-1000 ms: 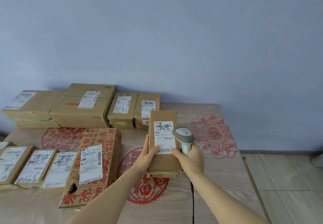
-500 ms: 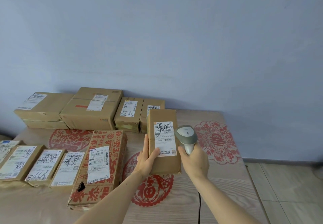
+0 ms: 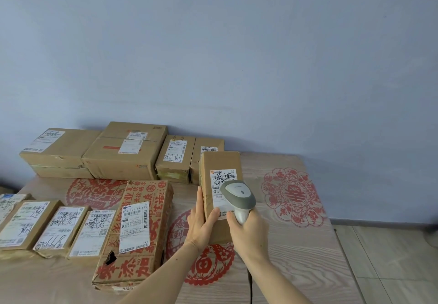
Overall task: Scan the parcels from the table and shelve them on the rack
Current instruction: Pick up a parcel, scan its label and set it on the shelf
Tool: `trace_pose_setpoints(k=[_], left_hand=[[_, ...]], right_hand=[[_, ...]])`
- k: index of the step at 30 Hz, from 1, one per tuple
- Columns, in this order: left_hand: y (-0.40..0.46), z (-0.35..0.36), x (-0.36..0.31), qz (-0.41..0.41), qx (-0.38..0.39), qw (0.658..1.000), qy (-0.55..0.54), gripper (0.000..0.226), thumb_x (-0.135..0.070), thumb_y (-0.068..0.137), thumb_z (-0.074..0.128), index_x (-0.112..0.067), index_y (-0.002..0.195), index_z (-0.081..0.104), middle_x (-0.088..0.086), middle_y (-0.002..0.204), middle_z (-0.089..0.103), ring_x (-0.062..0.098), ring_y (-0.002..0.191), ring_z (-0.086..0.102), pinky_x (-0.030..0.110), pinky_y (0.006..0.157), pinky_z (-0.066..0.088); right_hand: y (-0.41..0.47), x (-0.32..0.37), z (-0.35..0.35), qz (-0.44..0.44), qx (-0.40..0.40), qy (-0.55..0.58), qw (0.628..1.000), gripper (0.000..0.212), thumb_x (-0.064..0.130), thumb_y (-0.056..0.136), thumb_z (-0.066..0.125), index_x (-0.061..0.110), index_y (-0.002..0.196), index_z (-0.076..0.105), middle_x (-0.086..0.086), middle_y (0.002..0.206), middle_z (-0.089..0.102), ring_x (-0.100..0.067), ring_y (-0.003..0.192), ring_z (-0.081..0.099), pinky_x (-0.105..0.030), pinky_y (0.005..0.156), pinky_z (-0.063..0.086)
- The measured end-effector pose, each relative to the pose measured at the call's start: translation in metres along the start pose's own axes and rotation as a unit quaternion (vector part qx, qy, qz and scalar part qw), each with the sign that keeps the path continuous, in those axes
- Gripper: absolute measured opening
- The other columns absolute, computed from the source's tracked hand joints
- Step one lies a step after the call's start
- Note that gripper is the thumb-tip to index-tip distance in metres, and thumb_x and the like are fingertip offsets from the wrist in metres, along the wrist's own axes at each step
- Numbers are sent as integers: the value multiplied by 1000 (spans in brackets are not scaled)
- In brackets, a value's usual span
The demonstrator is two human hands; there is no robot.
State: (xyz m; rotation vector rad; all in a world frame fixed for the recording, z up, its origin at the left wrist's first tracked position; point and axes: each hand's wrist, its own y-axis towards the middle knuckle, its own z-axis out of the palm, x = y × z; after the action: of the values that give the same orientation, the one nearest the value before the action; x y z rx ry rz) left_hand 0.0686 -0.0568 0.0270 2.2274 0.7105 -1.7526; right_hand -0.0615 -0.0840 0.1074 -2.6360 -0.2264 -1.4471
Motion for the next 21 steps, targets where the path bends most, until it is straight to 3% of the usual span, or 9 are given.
trace_pose_setpoints(k=[11,15,21], left_hand=[[-1,1,-3,-14,6,1000,-2,100,-84,68,38,-53,153,-4,-6,161,26,20,141,23,50,118,16],[-2,0,-5,-15,7,1000,0,100,-84,68,37,-53,154,-4,-9,159,27,11,130,23,48,115,17],[-3,-1,-5,-23,4,1000,-4,94,-85,68,39,-62,148,-6,-6,160,27,19,141,22,51,118,15]], right_hand=[[-1,2,-2,-8,7,-25,1000,21,25,88,70,21,77,54,8,67,60,-3,61,58,-10,48,36],[-1,1,-2,-2,8,-22,1000,20,26,89,70,20,78,54,7,67,61,-4,61,59,-10,49,35],[1,-1,1,7,2,0,1000,21,25,87,71,23,76,53,4,68,64,-11,64,65,-22,55,48]])
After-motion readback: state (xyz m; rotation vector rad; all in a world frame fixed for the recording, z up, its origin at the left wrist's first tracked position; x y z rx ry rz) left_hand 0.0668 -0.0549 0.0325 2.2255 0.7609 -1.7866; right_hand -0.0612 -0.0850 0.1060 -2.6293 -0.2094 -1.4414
